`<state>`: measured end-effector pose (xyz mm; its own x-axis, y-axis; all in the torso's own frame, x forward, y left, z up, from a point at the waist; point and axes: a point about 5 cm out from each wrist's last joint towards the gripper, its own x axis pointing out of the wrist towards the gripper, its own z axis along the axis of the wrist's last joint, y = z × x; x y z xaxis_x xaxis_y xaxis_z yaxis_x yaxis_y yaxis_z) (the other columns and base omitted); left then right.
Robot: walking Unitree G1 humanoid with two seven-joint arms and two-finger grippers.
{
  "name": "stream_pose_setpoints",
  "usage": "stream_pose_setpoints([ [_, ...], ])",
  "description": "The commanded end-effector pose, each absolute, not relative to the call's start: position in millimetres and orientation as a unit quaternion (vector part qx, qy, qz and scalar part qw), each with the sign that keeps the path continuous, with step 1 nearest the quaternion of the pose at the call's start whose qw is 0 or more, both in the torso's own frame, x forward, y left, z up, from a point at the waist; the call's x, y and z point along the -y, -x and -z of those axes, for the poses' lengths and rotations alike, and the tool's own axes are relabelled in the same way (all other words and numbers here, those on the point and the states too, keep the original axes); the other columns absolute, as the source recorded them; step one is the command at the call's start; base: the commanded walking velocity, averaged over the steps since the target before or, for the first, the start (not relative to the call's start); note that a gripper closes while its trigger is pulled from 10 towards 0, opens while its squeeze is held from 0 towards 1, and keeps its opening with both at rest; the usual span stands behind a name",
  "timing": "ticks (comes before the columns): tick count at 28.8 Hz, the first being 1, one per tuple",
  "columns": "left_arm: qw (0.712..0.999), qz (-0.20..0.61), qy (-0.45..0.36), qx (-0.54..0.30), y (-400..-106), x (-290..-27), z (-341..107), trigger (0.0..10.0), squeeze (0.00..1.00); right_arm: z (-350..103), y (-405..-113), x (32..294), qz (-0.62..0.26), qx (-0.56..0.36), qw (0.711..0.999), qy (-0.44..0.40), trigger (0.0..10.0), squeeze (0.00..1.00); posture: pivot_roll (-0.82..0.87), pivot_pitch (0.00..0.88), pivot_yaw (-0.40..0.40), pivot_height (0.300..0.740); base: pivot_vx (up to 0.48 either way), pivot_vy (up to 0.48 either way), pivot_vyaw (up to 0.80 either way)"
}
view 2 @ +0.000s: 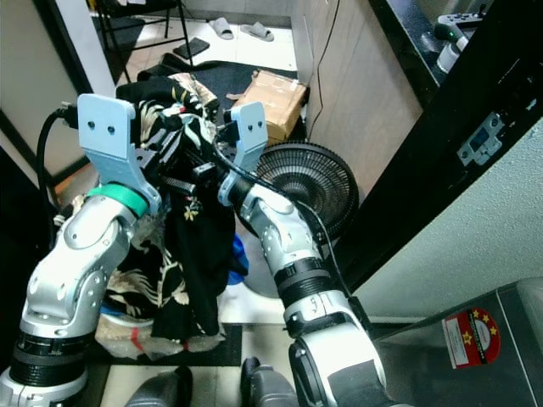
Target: Clothes washing
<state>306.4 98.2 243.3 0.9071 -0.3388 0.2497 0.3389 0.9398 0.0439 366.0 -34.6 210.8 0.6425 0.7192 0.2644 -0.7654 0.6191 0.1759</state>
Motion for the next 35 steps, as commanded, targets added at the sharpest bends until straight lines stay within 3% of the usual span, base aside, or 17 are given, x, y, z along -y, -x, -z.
stream_pose_setpoints([
  [1,0.976,0.181,0.000,0.119,-306.7,-96.0,-239.2,10.0,0.00,-221.2,-366.6,41.0,-0.405,0.115,0.895,-0.149,0.0,0.00,0.03,0.061,0.016,0.740,0.000,0.000,0.00],
  [4,0.976,0.181,0.001,0.119,-306.9,-95.9,-239.1,10.0,0.00,-221.1,-366.2,42.1,-0.405,0.117,0.894,-0.150,0.0,0.00,0.03,0.061,0.016,0.740,0.000,0.000,0.00],
  [5,0.976,0.181,0.002,0.118,-306.8,-96.6,-238.7,10.0,1.00,-221.2,-366.0,42.7,-0.405,0.118,0.894,-0.151,0.0,0.00,0.03,0.063,0.019,0.740,0.000,0.000,0.00],
  [20,0.975,0.190,0.002,0.116,-302.4,-101.4,-237.7,10.0,1.00,-221.6,-363.5,50.5,-0.395,0.131,0.897,-0.148,0.0,0.00,0.03,0.067,0.025,0.740,0.000,0.000,0.00],
  [21,0.974,0.192,-0.001,0.117,-301.3,-102.8,-238.2,10.0,1.00,-220.6,-361.1,53.7,-0.396,0.133,0.898,-0.136,7.8,0.00,0.04,0.069,0.025,0.740,0.000,0.000,0.00],
  [22,0.974,0.194,-0.005,0.118,-300.3,-103.8,-238.9,10.0,1.00,-219.3,-358.5,56.3,-0.398,0.134,0.899,-0.125,10.0,0.00,0.04,0.069,0.025,0.740,0.000,0.000,0.00],
  [27,0.970,0.209,-0.024,0.124,-294.2,-104.0,-242.0,10.0,1.00,-211.8,-341.5,69.6,-0.408,0.136,0.899,-0.087,10.0,0.00,0.03,0.071,0.031,0.740,0.000,0.000,0.00],
  [28,0.971,0.200,-0.038,0.121,-295.8,-105.1,-238.6,10.0,0.00,-210.9,-338.7,73.3,-0.399,0.138,0.902,-0.084,10.0,0.00,0.03,0.069,0.036,0.740,0.000,0.000,0.00],
  [29,0.971,0.200,-0.038,0.121,-295.8,-105.1,-238.6,10.0,0.00,-210.9,-338.7,73.3,-0.399,0.138,0.902,-0.084,10.0,0.00,0.03,0.069,0.036,0.740,0.000,0.000,0.00],
  [30,0.972,0.200,-0.053,0.116,-297.0,-105.9,-232.9,10.0,1.00,-208.4,-335.0,78.1,-0.386,0.138,0.909,-0.079,10.0,0.00,0.02,0.067,0.038,0.740,0.000,0.000,0.00],
  [35,0.970,0.210,-0.051,0.111,-296.6,-105.2,-228.7,10.0,1.00,-200.5,-333.2,78.5,-0.377,0.128,0.914,-0.075,10.0,0.00,0.02,0.068,0.040,0.740,0.000,0.000,0.00],
])
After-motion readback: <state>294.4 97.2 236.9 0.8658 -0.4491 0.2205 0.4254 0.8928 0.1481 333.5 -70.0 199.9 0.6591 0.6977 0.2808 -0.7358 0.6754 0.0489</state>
